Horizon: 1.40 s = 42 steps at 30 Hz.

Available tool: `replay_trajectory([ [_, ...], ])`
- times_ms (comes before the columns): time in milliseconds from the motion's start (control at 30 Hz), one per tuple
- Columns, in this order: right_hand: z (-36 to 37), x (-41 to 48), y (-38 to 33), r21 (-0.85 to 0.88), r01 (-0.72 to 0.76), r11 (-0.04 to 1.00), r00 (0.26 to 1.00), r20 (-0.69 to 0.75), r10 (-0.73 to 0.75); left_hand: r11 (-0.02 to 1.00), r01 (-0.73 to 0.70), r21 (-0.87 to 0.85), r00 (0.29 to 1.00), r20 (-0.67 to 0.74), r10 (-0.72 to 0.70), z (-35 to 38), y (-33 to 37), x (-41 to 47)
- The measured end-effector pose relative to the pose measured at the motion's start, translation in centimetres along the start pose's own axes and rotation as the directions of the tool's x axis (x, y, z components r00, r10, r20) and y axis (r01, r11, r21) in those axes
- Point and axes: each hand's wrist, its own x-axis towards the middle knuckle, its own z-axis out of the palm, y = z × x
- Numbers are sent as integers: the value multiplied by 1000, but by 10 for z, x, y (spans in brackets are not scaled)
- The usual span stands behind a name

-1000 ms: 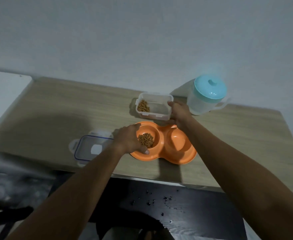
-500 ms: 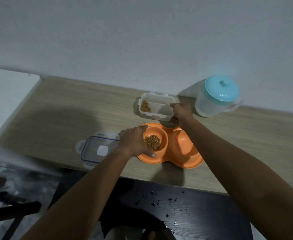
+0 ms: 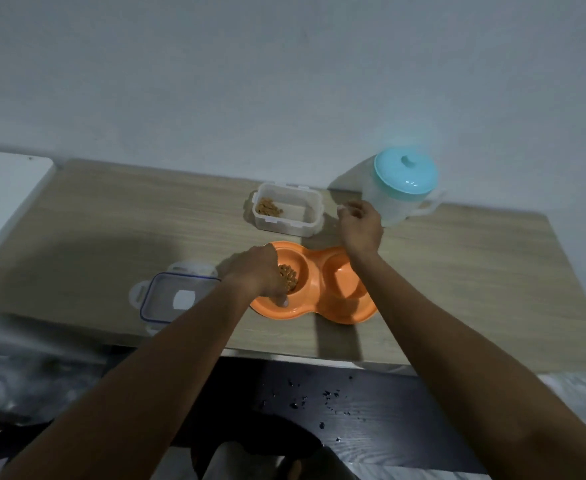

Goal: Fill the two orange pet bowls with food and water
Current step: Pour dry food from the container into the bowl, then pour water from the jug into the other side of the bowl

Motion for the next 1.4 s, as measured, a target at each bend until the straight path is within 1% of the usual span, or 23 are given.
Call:
replay_trajectory([
  [67, -20, 0, 0, 13, 85, 996, 987, -141, -83, 1000, -5, -10, 1000, -12, 5, 3, 12, 1],
  [167, -48, 12, -6, -8, 168, 986, 921, -356, -160, 999, -39, -11, 998, -52, 39, 7, 32, -2],
  [233, -70, 30, -13, -39, 141, 989, 897, -418, -144, 999, -34, 18, 998, -61, 35, 9, 47, -1],
  [300, -87, 57, -16, -73, 26, 997, 928, -370, -51, 1000, -18, 22, 998, -63, 19, 12, 55, 1],
  [367, -101, 84, -18, -92, -83, 992, 969, -238, 59, 1000, -11, 17, 997, -71, 12, 15, 59, 2],
  [433, -110, 100, -14, -86, -127, 988, 987, -107, 118, 1000, 3, 0, 996, -86, -3, 17, 62, 3],
  [500, -114, 102, -11, -33, -165, 986, 986, -17, 165, 1000, 16, -13, 996, -93, -17, 17, 64, 3],
  [567, -114, 97, -6, 69, -222, 973, 975, 49, 219, 999, 28, -17, 995, -90, -30, 17, 65, 4],
  [633, -112, 90, 0, 205, -264, 942, 964, 58, 258, 999, 31, -16, 995, -92, -33, 18, 65, 4],
  [700, -110, 85, 5, 296, -270, 916, 962, 41, 270, 999, 37, -10, 995, -91, -38, 20, 65, 4],
  [800, -116, 76, 3, 315, -213, 925, 976, 30, 215, 999, 40, -8, 996, -86, -40, 21, 64, 3],
  [933, -138, 62, -12, 229, -105, 968, 994, 48, 97, 999, 45, -12, 997, -69, -46, 20, 65, 0],
  [1033, -154, 47, -25, 93, -23, 995, 996, 84, 15, 999, 44, 13, 997, -67, -43, 18, 68, -4],
  [1133, -164, 28, -33, -37, 65, 997, 992, 110, -60, 999, 32, -12, 996, -80, -32, 20, 66, -7],
  [1233, -174, 10, -41, -153, 139, 978, 983, 144, -117, 997, 8, -71, 994, -112, -16, 24, 60, -9],
  [1400, -187, -12, -46, -406, 267, 874, 958, 211, -194, 989, -14, -147, 989, -146, -8, 30, 53, -13],
])
